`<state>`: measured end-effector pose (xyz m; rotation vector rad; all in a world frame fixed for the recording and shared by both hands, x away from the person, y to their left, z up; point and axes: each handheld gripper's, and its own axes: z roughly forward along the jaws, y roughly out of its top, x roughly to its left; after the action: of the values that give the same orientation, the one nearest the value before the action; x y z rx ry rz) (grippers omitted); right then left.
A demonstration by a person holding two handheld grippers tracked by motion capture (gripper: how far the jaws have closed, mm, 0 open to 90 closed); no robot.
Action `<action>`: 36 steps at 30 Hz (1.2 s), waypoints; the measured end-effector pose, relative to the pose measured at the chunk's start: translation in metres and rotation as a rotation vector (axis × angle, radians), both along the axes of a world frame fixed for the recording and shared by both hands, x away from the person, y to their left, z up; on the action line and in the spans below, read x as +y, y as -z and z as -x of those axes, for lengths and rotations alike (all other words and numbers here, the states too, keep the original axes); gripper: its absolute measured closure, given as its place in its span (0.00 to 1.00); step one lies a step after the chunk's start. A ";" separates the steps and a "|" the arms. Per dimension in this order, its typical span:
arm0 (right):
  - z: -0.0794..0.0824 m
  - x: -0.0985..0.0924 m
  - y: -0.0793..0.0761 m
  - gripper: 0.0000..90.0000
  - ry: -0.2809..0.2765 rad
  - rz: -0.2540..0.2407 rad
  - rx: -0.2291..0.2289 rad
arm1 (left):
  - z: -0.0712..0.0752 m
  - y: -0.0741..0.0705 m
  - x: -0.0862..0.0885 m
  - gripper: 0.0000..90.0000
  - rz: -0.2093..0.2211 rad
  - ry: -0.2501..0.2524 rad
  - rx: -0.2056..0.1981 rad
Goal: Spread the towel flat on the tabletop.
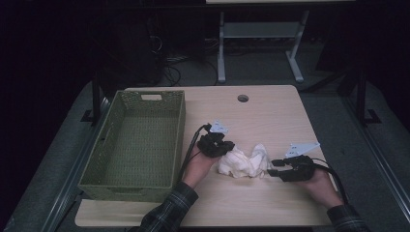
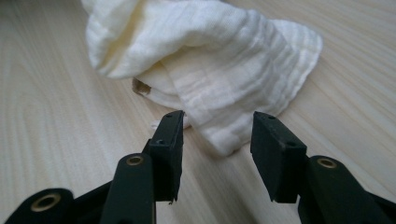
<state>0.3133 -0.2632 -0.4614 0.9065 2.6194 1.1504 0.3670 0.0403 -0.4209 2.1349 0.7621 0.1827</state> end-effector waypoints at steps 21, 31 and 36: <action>-0.013 -0.030 -0.019 0.98 0.126 0.000 -0.040 | -0.001 -0.006 0.009 0.92 0.016 -0.063 -0.012; -0.013 -0.075 -0.036 0.98 0.264 -0.044 -0.101 | -0.004 -0.007 0.018 0.92 0.015 -0.154 -0.027; -0.015 -0.075 -0.047 0.98 0.257 -0.072 -0.137 | -0.005 -0.005 0.014 0.92 0.023 -0.158 -0.038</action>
<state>0.3288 -0.3383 -0.4144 1.0986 2.2875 1.1974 0.3720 0.0540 -0.4155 2.0441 0.9065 0.2952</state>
